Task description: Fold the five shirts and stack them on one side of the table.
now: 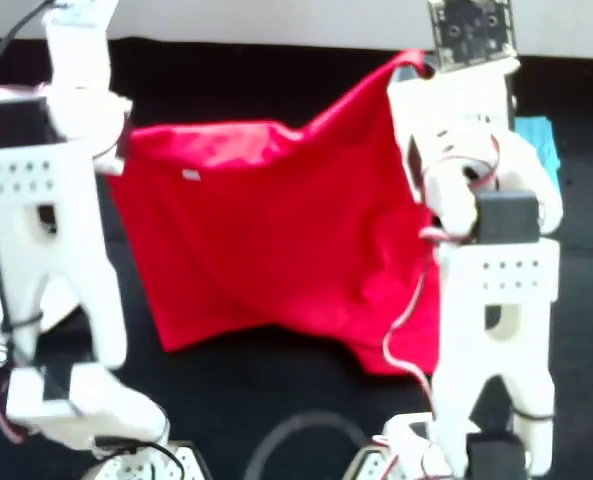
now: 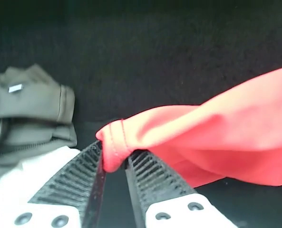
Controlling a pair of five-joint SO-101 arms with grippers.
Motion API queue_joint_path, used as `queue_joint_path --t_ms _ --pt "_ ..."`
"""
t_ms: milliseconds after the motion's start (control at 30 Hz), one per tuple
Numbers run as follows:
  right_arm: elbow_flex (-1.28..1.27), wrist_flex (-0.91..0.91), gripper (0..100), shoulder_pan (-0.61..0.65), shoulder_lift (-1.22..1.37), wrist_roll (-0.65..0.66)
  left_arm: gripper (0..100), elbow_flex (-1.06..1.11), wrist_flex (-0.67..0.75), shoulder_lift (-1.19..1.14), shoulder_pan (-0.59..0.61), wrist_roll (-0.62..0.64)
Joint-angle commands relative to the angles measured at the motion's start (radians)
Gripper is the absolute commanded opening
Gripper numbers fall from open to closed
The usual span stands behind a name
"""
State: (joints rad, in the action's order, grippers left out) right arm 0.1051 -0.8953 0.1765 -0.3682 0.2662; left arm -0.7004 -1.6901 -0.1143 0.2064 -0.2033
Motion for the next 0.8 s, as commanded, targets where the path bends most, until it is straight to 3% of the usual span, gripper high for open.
queue_joint_path --t_ms 0,133,467,767 --pt "0.119 0.027 0.6 0.001 0.065 0.009 1 -0.286 -0.060 -0.127 -0.028 -0.009" --pt "0.197 -0.042 0.6 0.005 0.156 0.005 1 -0.392 -0.072 -0.200 -0.031 -0.008" --pt "0.096 -0.211 0.6 0.005 0.380 0.003 1 -0.076 -0.071 -0.389 -0.053 -0.003" --pt "0.001 -0.205 0.6 0.001 0.449 0.002 1 -0.051 -0.071 -0.565 -0.059 -0.005"
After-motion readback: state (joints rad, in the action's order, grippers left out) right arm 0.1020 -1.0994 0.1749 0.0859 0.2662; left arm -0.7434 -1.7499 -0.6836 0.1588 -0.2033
